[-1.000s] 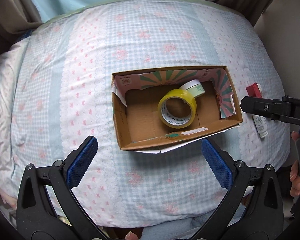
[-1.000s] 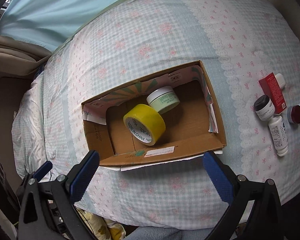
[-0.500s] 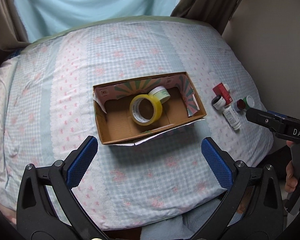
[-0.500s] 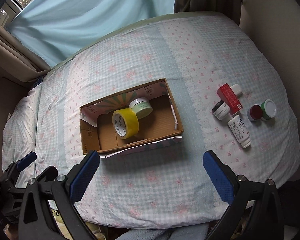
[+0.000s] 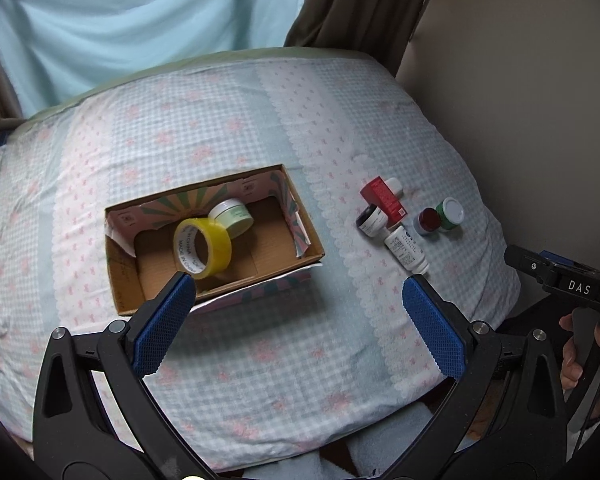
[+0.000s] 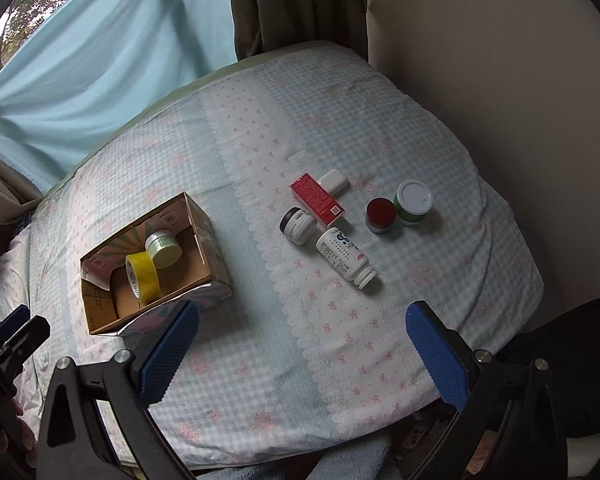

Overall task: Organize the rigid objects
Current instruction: 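Grasp the black-lidded L'Oreal jar with the left tool while the right tool grasps the red-lidded jar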

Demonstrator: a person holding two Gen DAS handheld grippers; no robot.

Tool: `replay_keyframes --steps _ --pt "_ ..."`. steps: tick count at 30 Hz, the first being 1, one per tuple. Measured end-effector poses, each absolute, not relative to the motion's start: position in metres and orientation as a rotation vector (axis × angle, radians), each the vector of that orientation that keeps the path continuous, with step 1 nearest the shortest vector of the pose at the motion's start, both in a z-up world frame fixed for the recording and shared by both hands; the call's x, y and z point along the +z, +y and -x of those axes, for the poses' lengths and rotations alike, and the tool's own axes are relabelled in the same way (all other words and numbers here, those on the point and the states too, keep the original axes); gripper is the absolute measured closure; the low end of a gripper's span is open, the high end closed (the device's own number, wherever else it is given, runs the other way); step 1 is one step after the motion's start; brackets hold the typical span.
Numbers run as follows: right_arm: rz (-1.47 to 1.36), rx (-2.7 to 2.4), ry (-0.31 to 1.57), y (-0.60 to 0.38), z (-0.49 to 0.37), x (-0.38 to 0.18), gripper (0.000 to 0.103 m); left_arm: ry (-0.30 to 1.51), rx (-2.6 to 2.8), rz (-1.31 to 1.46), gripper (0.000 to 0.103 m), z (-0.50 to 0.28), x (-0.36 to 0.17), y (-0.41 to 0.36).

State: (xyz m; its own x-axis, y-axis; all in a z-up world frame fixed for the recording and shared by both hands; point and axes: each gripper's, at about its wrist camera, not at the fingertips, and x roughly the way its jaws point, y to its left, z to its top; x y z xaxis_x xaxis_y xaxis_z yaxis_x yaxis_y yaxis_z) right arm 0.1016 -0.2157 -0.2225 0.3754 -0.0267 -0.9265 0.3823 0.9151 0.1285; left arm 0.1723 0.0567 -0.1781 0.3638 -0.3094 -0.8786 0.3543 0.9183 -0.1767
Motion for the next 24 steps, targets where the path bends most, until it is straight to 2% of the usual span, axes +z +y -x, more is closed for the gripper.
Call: replay_keyframes --steps 5,9,17,24 --pt "-0.358 -0.23 1.188 -0.262 -0.113 -0.243 0.0 1.17 -0.417 -0.081 0.001 -0.183 -0.198 -0.006" --pt "-0.489 -0.224 1.191 -0.303 -0.122 -0.266 0.0 1.224 -0.42 -0.169 0.001 -0.197 -0.224 -0.055" --pt "-0.64 -0.27 1.237 -0.351 -0.148 -0.336 0.0 1.315 -0.439 -0.316 0.001 -0.234 -0.304 -0.135" --pt "-0.787 -0.354 1.251 -0.378 -0.172 -0.398 0.001 1.366 -0.477 -0.419 0.001 -0.267 -0.371 -0.175"
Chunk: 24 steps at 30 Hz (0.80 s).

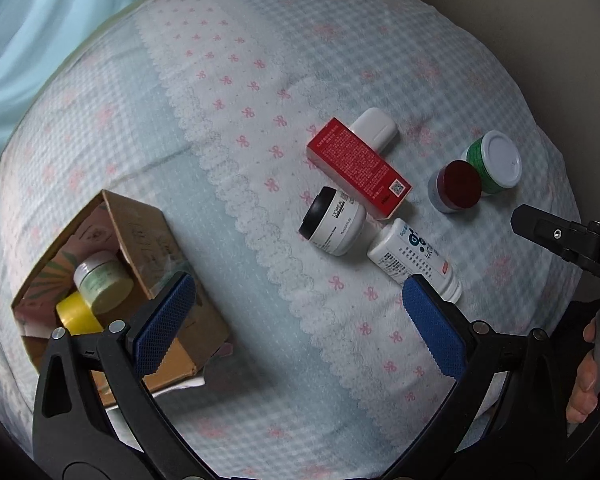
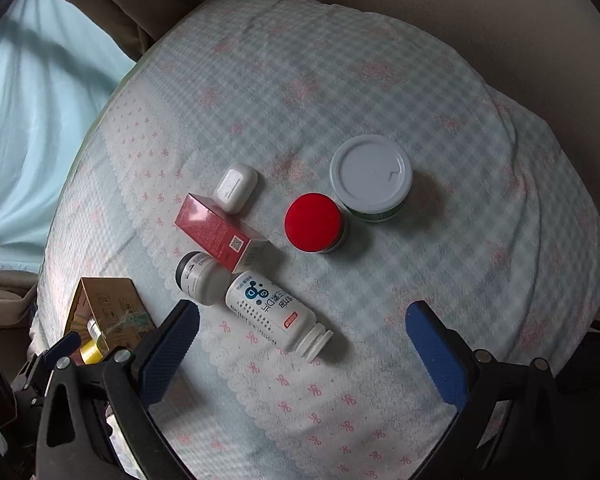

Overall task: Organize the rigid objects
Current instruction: 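Grasp the black-lidded L'Oreal jar with the left tool while the right tool grasps the red-lidded jar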

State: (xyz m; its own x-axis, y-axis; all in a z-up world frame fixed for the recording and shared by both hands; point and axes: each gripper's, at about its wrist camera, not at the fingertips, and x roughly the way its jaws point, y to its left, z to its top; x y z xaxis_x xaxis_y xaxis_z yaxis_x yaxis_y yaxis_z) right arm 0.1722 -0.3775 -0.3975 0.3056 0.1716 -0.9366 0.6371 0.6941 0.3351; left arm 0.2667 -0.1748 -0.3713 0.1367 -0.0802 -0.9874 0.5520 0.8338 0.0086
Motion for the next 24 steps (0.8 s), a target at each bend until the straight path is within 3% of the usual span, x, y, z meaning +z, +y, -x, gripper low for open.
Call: replay_keyframes --steps 10,18,24 --pt "-0.861 -0.498 1.252 -0.386 -0.195 -0.456 0.005 1.452 -0.572 -0.562 0.005 -0.29 -0.447 -0.211" --pt "-0.844 -0.55 1.262 -0.382 -0.223 -0.485 0.027 1.499 -0.597 -0.544 0.012 -0.298 -0.476 -0.216" --pt "-0.794 -0.588 1.31 -0.378 -0.244 -0.498 0.031 1.531 -0.606 -0.523 0.015 -0.305 -0.49 -0.224"
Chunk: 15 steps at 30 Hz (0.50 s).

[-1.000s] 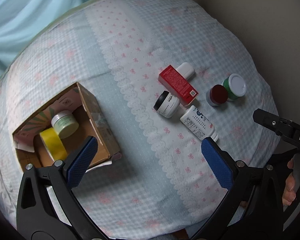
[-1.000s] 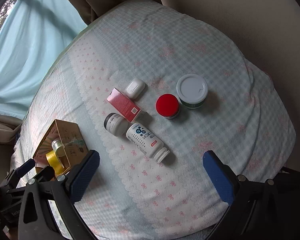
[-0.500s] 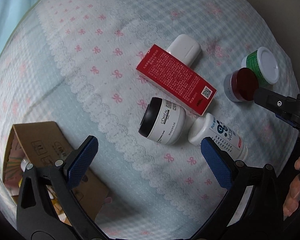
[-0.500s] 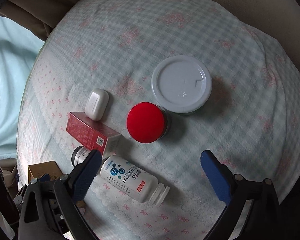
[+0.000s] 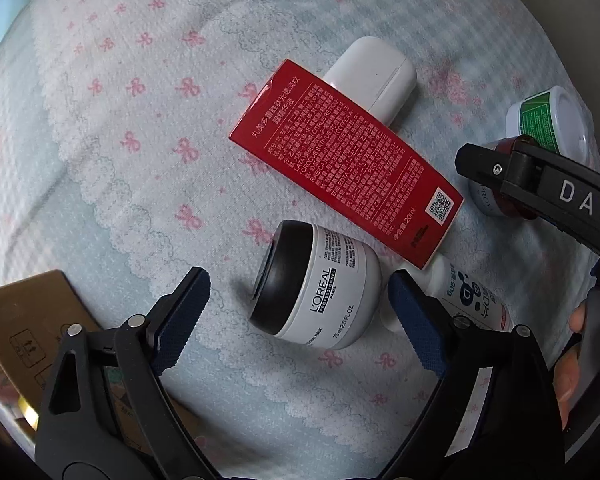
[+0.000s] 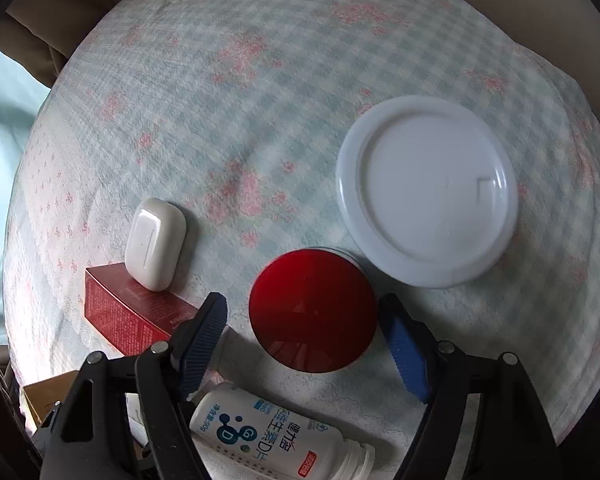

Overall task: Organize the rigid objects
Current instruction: 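Grasp the black-lidded L'Oreal jar with the left tool while the right tool grasps the red-lidded jar, then carry the L'Oreal jar with the left tool while the right tool carries the red jar toward the box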

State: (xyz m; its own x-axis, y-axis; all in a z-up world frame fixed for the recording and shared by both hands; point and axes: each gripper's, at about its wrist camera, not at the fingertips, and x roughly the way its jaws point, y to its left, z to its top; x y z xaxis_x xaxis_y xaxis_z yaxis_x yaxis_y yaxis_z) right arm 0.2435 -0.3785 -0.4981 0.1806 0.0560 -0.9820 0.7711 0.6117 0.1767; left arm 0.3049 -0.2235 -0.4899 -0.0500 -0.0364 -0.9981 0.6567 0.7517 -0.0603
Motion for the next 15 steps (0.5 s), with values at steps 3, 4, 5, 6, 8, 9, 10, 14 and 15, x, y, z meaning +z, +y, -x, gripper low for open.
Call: replay_keyframes --steps 3,4,5,6,8,9,10,14,15 --pt "-0.774 -0.605 1.325 -0.379 -0.248 -0.5 0.037 1.553 -0.619 -0.523 0.04 -0.309 -0.494 -0.227" --pt "-0.761 -0.61 1.33 -0.379 -0.249 -0.501 0.044 1.556 -0.628 -0.518 0.044 -0.31 -0.494 -0.226" --pt "-0.749 -0.611 1.334 -0.38 -0.249 -0.501 0.048 1.554 -0.641 -0.515 0.048 -0.309 -0.494 -0.23" --pt "-0.747 -0.605 1.335 -0.381 -0.251 -0.501 0.049 1.545 -0.641 -0.531 0.048 -0.307 -0.494 -0.231" --pt "-0.744 -0.599 1.34 -0.383 -0.251 -0.502 0.049 1.534 -0.639 -0.544 0.048 -0.307 -0.494 -0.235" --pt "-0.741 -0.597 1.343 -0.383 -0.252 -0.503 0.05 1.534 -0.636 -0.536 0.048 -0.306 -0.493 -0.236" --pt "-0.739 -0.596 1.344 -0.383 -0.253 -0.503 0.05 1.538 -0.631 -0.524 0.048 -0.307 -0.494 -0.241" --pt "-0.74 -0.584 1.344 -0.39 -0.253 -0.502 0.05 1.541 -0.614 -0.494 0.048 -0.304 -0.489 -0.232" --pt "-0.744 -0.578 1.342 -0.389 -0.248 -0.501 0.05 1.536 -0.61 -0.496 0.048 -0.303 -0.488 -0.231"
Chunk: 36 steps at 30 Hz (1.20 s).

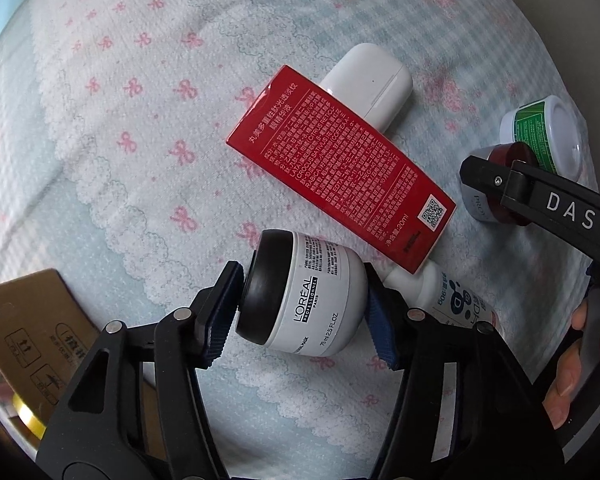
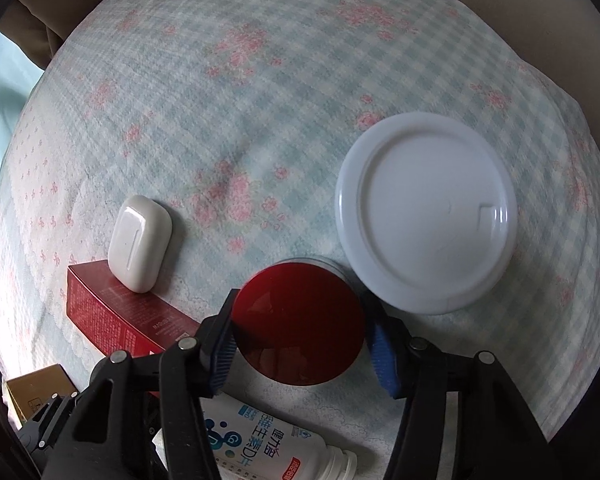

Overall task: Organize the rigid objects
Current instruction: 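Carry the L'Oreal jar with the left tool while the right tool carries the red jar toward the box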

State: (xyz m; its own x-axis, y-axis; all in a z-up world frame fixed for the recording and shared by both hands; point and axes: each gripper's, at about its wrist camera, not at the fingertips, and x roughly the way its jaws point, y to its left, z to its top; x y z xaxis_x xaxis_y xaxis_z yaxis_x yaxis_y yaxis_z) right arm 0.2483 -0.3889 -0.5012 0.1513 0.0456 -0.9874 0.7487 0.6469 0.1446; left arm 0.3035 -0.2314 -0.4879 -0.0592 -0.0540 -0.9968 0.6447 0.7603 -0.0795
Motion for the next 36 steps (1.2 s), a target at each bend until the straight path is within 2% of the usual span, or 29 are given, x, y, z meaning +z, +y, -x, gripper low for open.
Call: replay_keyframes --steps 10,21,29,36 --pt "-0.737 -0.513 1.288 -0.385 -0.237 -0.454 0.05 1.474 -0.59 -0.422 0.048 -0.309 -0.431 -0.221" --pt "-0.552 -0.419 1.143 -0.377 -0.223 -0.329 0.05 1.279 -0.582 -0.254 0.048 -0.309 -0.305 -0.186" --pt "-0.411 -0.328 1.068 -0.321 -0.199 -0.24 0.05 1.118 -0.564 -0.13 0.048 -0.287 -0.212 -0.105" --pt "-0.387 -0.206 1.013 -0.239 -0.184 -0.19 0.051 1.059 -0.516 -0.05 0.048 -0.264 -0.164 -0.008"
